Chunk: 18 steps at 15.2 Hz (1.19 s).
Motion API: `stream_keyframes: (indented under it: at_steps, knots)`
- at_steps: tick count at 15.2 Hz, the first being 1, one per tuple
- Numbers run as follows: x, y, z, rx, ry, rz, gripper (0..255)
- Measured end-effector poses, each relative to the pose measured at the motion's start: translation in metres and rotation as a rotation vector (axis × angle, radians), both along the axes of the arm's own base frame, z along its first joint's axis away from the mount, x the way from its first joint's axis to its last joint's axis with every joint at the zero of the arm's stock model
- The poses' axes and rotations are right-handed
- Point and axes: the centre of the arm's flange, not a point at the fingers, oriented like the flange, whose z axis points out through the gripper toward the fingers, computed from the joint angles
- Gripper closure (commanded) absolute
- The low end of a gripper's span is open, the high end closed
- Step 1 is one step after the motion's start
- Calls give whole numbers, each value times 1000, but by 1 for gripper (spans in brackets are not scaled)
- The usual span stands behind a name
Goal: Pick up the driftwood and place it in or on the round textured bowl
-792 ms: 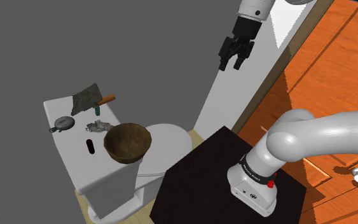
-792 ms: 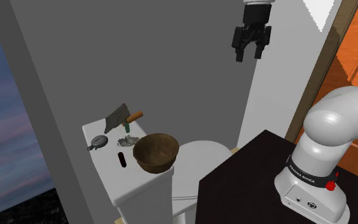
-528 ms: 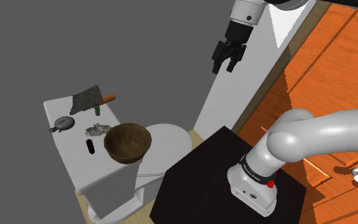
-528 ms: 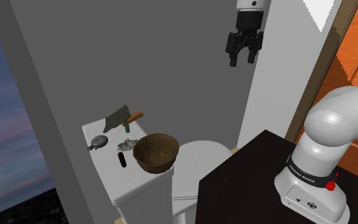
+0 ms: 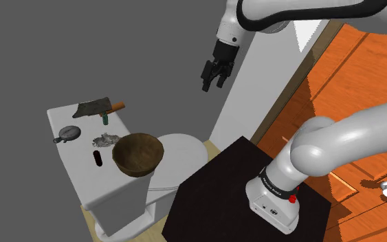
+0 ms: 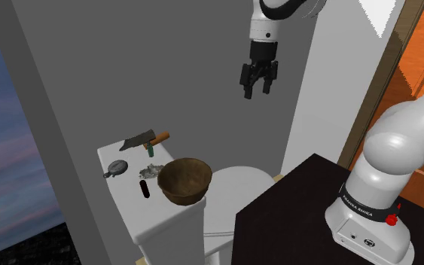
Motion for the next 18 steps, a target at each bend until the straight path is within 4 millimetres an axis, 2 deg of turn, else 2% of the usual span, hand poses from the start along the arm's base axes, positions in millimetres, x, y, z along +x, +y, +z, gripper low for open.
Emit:
stream_keyframes:
  at_steps: [7,10,18]
  knots:
    - [51,45,-59,26,-25,120,0]
    - [66,65,-83,38,-36,171,0]
    - [120,131,-146,68,-65,309,0]
